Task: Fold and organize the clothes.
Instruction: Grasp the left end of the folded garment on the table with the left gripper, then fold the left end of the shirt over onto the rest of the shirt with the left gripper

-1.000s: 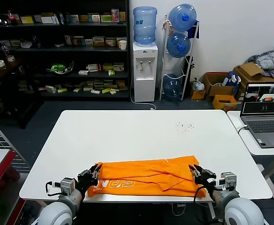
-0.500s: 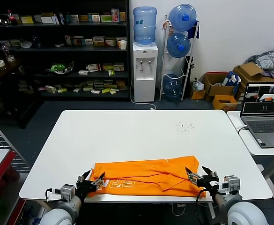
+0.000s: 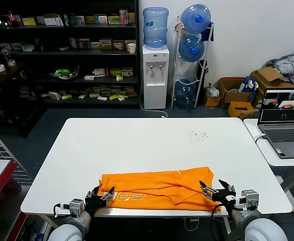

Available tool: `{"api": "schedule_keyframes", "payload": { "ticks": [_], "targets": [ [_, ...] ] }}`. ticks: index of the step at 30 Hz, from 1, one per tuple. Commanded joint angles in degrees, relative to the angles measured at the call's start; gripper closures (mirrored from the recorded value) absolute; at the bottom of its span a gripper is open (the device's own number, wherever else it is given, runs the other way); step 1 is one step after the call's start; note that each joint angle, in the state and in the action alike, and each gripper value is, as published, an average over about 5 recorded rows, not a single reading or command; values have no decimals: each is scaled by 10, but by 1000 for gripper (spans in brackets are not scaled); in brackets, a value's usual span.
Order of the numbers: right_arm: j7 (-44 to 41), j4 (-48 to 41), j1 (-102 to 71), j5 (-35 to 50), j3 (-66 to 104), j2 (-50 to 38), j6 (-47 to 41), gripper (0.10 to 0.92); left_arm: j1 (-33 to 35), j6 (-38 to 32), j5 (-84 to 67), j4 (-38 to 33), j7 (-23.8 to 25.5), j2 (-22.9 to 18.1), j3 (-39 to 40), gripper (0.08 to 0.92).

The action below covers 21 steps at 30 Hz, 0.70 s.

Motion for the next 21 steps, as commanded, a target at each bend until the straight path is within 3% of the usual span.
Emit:
{"api": "schedule_keyframes", "payload": {
  "ticks": [1,14,17,21],
  "targets": [
    [1,-2,-1,-1,1,3,1,203,-10,1,0,14,-2,-7,5,398],
    [2,-8,5,-7,-7,11,6,203,16,-2,-6,-24,-5,3,-25,779],
    [2,-8,9,-10,-11,15,8,203,36,1,-25,-49,-7,31,-66,852],
    [1,-14,23,-14,-24,22,12,203,77,4,-56,-64,-2,107,-154,869]
  ]
}}
